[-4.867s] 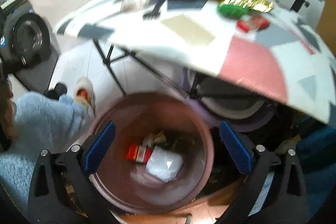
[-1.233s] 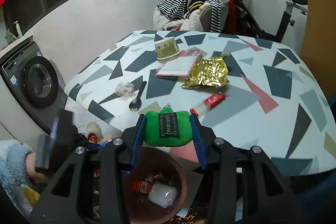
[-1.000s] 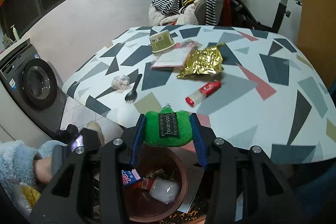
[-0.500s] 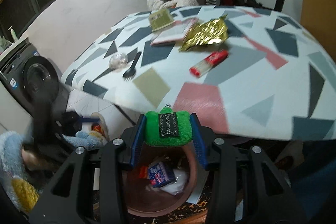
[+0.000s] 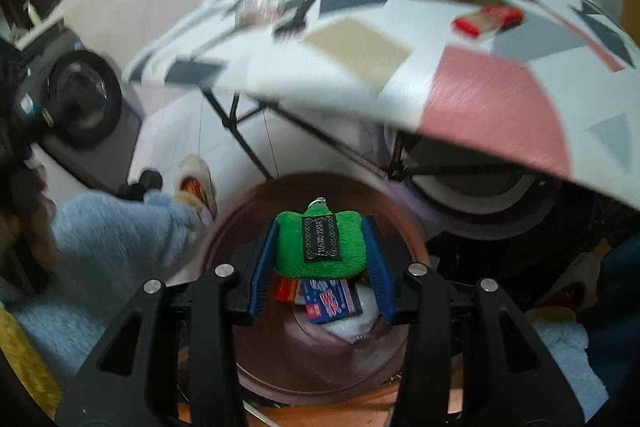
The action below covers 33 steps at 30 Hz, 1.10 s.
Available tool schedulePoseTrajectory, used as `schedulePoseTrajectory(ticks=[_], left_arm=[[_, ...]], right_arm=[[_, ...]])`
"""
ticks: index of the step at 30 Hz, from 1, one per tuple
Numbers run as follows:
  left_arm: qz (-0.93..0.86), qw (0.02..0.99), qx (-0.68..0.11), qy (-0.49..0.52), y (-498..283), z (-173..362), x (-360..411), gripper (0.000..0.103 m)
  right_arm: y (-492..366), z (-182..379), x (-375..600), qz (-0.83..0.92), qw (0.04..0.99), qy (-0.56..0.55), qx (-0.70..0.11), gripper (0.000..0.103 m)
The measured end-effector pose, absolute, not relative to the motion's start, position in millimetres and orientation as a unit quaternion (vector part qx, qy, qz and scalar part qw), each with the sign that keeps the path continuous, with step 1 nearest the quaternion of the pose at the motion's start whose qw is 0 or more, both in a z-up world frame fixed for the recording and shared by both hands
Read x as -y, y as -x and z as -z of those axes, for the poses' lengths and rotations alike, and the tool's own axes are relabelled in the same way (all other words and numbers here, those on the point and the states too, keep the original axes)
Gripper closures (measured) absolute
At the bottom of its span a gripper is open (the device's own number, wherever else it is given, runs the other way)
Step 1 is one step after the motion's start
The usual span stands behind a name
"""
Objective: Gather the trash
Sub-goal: 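Carry the carton and pouch over the brown bin and open both grippers, then grasp the white-lidded tub with the left gripper while the right gripper grasps the gold foil bag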
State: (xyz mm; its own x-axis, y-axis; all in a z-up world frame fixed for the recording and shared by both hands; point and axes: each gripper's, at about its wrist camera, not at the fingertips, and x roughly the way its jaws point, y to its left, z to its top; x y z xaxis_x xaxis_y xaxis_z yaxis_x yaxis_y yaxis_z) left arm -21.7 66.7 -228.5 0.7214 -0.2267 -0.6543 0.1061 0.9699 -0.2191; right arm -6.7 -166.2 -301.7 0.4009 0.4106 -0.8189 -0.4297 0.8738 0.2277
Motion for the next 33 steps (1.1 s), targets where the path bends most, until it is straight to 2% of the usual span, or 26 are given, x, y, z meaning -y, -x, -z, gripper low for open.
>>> schedulePoseTrajectory(ticks=[6,15,25,26,28,30,33], left_arm=[[0.082,0.92,-0.376,0.076,22,239,-66,0.006],[0.086,0.916,-0.388,0.062,22,247,-60,0.006],[0.08,0.914,-0.392,0.065,23,248,-62,0.006],[0.08,0.914,-0.392,0.066,23,248,-63,0.006],[0.081,0.914,-0.393,0.068,23,248,-63,0.006],[0.081,0.912,-0.395,0.07,22,249,-63,0.006],[0.079,0.912,-0.397,0.072,21,250,-64,0.006]], right_arm=[[0,347,144,-0.225,0.803,0.077,-0.547,0.059],[-3,395,141,-0.208,0.728,0.095,-0.646,0.058],[2,403,140,-0.198,0.715,0.11,-0.662,0.055],[2,402,141,-0.197,0.719,0.109,-0.658,0.052],[1,400,143,-0.195,0.729,0.104,-0.648,0.038],[0,394,145,-0.192,0.743,0.095,-0.634,0.018],[1,379,151,-0.188,0.767,0.084,-0.607,0.008]])
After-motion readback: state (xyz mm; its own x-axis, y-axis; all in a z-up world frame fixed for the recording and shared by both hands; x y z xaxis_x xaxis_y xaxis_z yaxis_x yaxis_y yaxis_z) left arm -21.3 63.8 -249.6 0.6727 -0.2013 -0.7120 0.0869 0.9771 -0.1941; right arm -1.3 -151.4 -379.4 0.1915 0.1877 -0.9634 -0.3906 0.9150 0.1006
